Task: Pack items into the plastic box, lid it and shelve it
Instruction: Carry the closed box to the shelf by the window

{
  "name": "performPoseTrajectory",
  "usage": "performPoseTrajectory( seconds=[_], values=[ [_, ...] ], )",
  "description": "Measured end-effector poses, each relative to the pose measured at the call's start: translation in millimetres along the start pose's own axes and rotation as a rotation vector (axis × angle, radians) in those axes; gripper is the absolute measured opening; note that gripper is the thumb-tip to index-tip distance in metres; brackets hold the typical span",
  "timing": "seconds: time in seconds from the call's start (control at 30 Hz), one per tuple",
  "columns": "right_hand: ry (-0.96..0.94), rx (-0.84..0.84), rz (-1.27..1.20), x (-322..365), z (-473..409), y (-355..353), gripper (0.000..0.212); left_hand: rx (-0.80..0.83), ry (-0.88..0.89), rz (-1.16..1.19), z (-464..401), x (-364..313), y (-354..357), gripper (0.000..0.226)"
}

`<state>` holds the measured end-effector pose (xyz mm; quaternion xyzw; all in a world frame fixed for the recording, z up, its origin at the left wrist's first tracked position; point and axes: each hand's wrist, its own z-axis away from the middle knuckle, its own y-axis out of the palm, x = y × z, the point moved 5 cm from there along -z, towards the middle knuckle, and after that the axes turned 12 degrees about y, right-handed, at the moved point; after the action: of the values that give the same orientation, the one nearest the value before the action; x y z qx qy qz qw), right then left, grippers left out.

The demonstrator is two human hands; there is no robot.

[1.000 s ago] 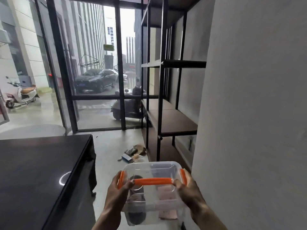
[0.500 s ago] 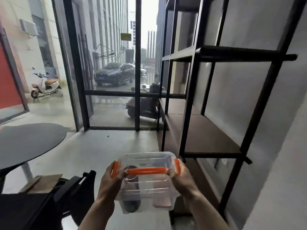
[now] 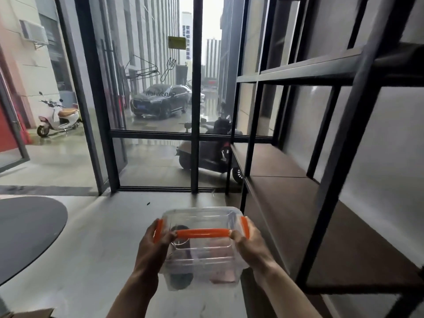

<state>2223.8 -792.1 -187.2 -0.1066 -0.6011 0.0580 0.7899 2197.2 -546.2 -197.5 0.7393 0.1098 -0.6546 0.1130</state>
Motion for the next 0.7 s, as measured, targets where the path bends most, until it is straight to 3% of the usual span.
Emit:
performPoseTrajectory(
  seconds=[0.4, 0.7],
  values=[
    [-0.017, -0.051, -0.082, 89.0, -317.8, 12.3, 0.065, 0.037, 0.025, -0.023, -323.2, 28.5, 104.7, 0.058],
    [0.09, -0.293, -0.181, 100.2, -453.2, -77.9, 0.067, 0.286, 0.004, -0.009, -480.1, 52.1, 261.6, 0.069]
  ],
)
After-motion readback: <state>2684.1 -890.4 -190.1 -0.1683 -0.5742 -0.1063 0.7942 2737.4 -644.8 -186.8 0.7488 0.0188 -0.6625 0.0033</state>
